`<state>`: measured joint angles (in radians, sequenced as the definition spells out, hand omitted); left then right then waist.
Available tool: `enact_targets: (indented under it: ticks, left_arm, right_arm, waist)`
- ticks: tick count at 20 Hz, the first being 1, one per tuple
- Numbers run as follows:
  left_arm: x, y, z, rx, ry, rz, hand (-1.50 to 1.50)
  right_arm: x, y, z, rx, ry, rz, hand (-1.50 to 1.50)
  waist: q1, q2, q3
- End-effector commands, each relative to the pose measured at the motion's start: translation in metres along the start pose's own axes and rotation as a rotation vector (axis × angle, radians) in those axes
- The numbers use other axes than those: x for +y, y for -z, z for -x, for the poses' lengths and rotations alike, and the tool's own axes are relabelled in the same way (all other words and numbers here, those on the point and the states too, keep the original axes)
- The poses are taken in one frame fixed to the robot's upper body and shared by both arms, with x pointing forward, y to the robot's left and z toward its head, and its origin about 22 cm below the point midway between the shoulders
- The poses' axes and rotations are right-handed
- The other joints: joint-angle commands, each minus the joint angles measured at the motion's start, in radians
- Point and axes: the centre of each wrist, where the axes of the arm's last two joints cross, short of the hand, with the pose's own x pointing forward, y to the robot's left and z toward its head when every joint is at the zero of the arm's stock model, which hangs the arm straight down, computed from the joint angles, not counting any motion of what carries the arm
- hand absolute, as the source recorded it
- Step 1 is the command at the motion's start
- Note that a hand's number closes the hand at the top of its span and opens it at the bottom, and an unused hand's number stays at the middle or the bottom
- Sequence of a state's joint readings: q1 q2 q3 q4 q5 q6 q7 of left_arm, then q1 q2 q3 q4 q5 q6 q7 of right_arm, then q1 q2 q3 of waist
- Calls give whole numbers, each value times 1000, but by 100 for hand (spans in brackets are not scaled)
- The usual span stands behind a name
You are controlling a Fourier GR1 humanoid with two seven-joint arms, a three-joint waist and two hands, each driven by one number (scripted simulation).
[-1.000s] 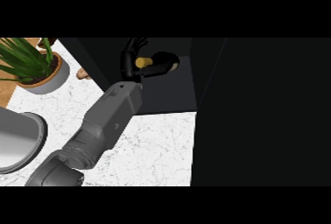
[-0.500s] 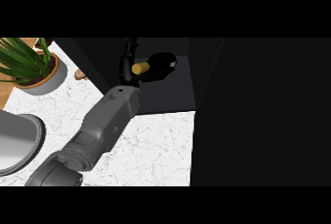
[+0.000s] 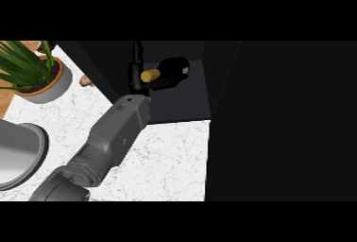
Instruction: Pick up the wine, place it into the cabinet and close the cabinet
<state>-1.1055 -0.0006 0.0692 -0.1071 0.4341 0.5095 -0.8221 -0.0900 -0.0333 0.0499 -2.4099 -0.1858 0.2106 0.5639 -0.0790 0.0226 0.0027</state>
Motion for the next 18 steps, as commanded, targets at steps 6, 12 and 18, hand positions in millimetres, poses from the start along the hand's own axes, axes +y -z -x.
enact_targets:
  ticks: [6, 12, 18]
  left_arm:
    - [17, -15, 22, -22, -38, 21, -150]
    - [12, -13, 18, -4, -74, 85, -150]
    - [19, -22, 29, 4, -102, 98, -150]
  right_arm:
    - [4, -9, -7, -20, 31, -18, -150]
    - [-1, -11, -11, -3, 23, -22, -150]
    - [6, -10, -6, -29, 48, -30, -150]
  waist:
    - [6, 5, -4]
    - [13, 0, -4]
    - [-4, -3, -4]
